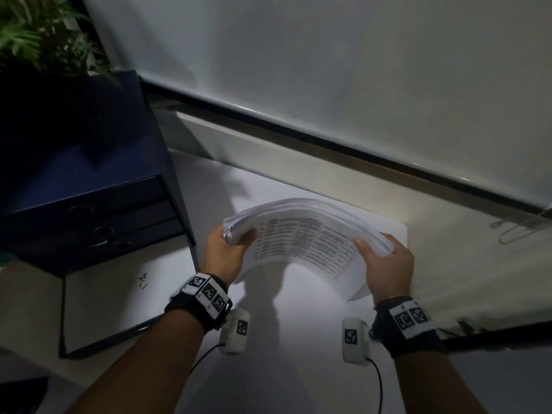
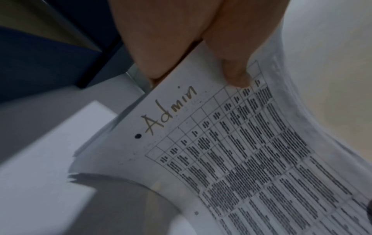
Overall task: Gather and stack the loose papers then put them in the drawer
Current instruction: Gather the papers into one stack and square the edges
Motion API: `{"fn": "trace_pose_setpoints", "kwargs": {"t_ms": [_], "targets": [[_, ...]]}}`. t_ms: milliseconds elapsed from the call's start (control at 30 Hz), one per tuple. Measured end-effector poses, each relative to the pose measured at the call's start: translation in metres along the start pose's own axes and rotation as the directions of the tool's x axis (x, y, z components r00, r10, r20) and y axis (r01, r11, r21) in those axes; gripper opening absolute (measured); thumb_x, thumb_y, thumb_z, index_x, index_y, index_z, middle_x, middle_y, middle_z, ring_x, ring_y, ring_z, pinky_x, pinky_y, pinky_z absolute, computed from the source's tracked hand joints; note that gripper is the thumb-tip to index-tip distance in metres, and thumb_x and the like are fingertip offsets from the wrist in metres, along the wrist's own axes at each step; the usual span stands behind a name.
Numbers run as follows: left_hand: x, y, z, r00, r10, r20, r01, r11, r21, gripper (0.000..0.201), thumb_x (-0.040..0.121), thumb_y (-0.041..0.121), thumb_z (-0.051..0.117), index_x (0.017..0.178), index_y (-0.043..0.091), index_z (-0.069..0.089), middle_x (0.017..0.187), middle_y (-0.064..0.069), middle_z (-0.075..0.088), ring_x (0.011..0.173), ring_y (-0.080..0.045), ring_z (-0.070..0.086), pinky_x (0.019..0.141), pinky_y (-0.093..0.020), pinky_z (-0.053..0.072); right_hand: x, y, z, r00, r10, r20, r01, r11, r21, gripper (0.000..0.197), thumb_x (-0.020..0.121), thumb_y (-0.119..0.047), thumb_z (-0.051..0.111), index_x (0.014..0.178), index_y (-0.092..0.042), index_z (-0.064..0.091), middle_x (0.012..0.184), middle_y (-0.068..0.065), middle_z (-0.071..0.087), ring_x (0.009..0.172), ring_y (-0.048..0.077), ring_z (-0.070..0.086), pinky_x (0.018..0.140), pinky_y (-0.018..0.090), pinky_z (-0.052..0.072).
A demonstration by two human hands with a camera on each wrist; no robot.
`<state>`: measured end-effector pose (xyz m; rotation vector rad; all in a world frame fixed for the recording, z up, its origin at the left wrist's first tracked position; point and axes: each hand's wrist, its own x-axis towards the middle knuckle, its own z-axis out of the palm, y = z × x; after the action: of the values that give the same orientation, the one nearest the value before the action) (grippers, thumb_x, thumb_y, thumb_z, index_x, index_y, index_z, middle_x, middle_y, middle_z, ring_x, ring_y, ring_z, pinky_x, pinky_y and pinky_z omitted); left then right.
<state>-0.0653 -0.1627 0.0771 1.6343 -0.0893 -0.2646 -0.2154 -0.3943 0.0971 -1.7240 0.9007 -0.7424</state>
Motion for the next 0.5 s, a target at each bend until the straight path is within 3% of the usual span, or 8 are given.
{"fn": "trace_pose_setpoints", "kwargs": {"t_ms": [67, 167, 233, 300, 400, 500], "targets": [[0.002, -0.001, -0.002, 1.000, -0.004, -0.016, 0.004, 1.000, 0.011, 0.028, 0.080, 0.012, 0.079, 0.106, 0.017, 0.072, 0.091, 0.004, 0.074, 0.072, 0.004, 0.067, 0.066, -0.011, 0.053, 0.002, -0.003, -0.004, 1.000, 0.001, 0.010, -0.001, 1.000, -0.026, 0.010, 0.080, -0.019, 0.081, 0.087, -0.018, 0.075, 0.078, -0.002, 0.074, 0.076, 0.020, 0.071, 0.075, 0.040, 0.061], [0.010, 0.000, -0.007, 0.997, -0.035, -0.072, 0.032, 0.999, -0.038, 0.022, 0.077, 0.019, 0.082, 0.097, 0.023, 0.074, 0.089, 0.004, 0.076, 0.081, -0.017, 0.070, 0.075, -0.030, 0.057, 0.003, -0.019, -0.010, 0.993, -0.107, 0.046, 0.110, 0.991, -0.073, 0.011, 0.080, -0.016, 0.081, 0.084, -0.025, 0.074, 0.076, -0.008, 0.073, 0.069, 0.006, 0.068, 0.069, 0.028, 0.057], [0.015, 0.002, -0.011, 0.997, -0.018, -0.081, 0.014, 0.999, -0.046, 0.018, 0.078, 0.017, 0.081, 0.093, 0.025, 0.074, 0.087, 0.006, 0.076, 0.082, -0.017, 0.070, 0.078, -0.032, 0.056, 0.005, -0.026, -0.012, 0.981, -0.174, 0.090, 0.185, 0.975, -0.126, 0.011, 0.081, -0.016, 0.080, 0.083, -0.024, 0.073, 0.075, -0.011, 0.071, 0.065, -0.001, 0.065, 0.064, 0.020, 0.054], [0.016, 0.007, -0.012, 0.999, 0.032, -0.044, -0.032, 0.999, 0.009, 0.017, 0.080, 0.014, 0.080, 0.093, 0.024, 0.073, 0.083, 0.011, 0.074, 0.075, -0.006, 0.068, 0.076, -0.029, 0.053, 0.010, -0.025, -0.013, 0.975, -0.168, 0.145, 0.202, 0.942, -0.268, 0.008, 0.080, -0.020, 0.080, 0.080, -0.020, 0.072, 0.072, -0.009, 0.069, 0.064, 0.006, 0.064, 0.061, 0.023, 0.053], [0.017, 0.009, -0.013, 0.998, 0.057, 0.003, -0.057, 0.995, 0.086, 0.019, 0.081, 0.013, 0.078, 0.099, 0.016, 0.074, 0.081, 0.013, 0.072, 0.067, 0.007, 0.065, 0.074, -0.025, 0.047, 0.017, -0.023, -0.013, 0.966, -0.081, 0.244, 0.218, 0.760, -0.613, 0.010, 0.081, -0.028, 0.077, 0.080, -0.022, 0.069, 0.067, -0.007, 0.065, 0.064, 0.016, 0.064, 0.060, 0.029, 0.053], [0.018, 0.022, -0.015, 0.986, 0.152, 0.075, -0.162, 0.975, 0.149, 0.018, 0.081, 0.015, 0.078, 0.096, 0.025, 0.074, 0.082, 0.012, 0.074, 0.075, -0.004, 0.068, 0.074, -0.026, 0.052, 0.018, -0.042, -0.003, 0.929, -0.048, 0.367, 0.328, 0.567, -0.755, 0.009, 0.082, -0.028, 0.070, 0.090, -0.025, 0.066, 0.077, -0.002, 0.067, 0.073, 0.023, 0.066, 0.063, 0.030, 0.054]]}}
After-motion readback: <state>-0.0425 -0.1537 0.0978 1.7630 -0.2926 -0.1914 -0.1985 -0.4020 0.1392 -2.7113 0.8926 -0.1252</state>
